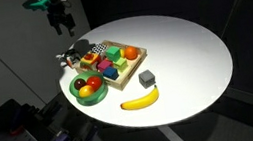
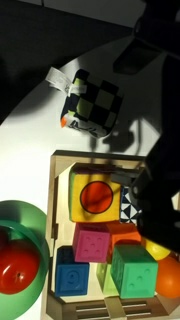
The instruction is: Place a black and white cube on the table
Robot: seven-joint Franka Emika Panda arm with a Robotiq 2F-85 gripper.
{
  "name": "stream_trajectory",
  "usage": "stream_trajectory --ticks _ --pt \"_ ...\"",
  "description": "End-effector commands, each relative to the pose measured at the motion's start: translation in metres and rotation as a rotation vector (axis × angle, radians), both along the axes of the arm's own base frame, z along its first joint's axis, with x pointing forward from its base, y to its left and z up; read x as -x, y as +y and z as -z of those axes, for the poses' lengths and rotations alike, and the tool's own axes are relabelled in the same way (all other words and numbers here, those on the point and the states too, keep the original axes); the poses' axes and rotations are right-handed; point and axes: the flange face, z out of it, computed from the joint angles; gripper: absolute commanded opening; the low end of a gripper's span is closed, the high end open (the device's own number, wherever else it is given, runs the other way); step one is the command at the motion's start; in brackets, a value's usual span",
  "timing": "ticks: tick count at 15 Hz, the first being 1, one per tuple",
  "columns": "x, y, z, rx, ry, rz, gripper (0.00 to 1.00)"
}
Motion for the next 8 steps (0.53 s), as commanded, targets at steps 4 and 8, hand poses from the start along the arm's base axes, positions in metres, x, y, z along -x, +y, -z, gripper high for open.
stream_trajectory --ticks 4,8 --pt "0.037 -0.029 -0.038 -0.029 0.027 0.000 1.00" --pt "0.056 -0.037 -0.060 -0.036 -0.002 0.040 1.00"
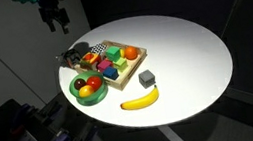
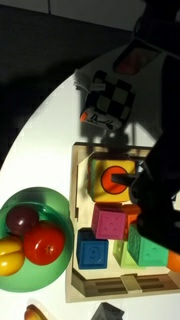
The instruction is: Place a black and white cube on the table
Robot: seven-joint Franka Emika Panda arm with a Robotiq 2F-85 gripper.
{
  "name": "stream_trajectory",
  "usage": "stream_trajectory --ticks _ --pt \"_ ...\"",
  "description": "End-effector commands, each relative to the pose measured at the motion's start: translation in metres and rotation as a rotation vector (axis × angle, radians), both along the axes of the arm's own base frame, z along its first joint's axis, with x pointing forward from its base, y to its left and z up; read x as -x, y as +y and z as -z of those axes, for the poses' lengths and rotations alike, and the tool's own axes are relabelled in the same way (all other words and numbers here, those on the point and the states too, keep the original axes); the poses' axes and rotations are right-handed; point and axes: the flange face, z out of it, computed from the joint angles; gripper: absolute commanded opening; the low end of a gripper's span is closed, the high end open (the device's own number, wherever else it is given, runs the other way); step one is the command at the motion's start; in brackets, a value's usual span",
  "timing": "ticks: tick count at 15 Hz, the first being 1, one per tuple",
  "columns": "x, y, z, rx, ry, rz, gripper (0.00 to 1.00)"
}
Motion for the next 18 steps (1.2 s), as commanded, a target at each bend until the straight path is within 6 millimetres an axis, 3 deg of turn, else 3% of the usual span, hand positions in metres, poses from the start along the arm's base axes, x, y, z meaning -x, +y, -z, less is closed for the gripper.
stream_trajectory --ticks 1,12,13,18 --pt "0.026 -0.009 -0.025 -0.017 -0.020 0.030 1.00" --pt "0.068 -0.010 -0.073 -0.024 -0.117 0.080 1.00" --pt "0.057 -0.008 -0.065 -0.011 -0.093 0.052 1.00" --pt "0.058 -0.006 -0.062 -0.009 -0.086 0.048 1.00"
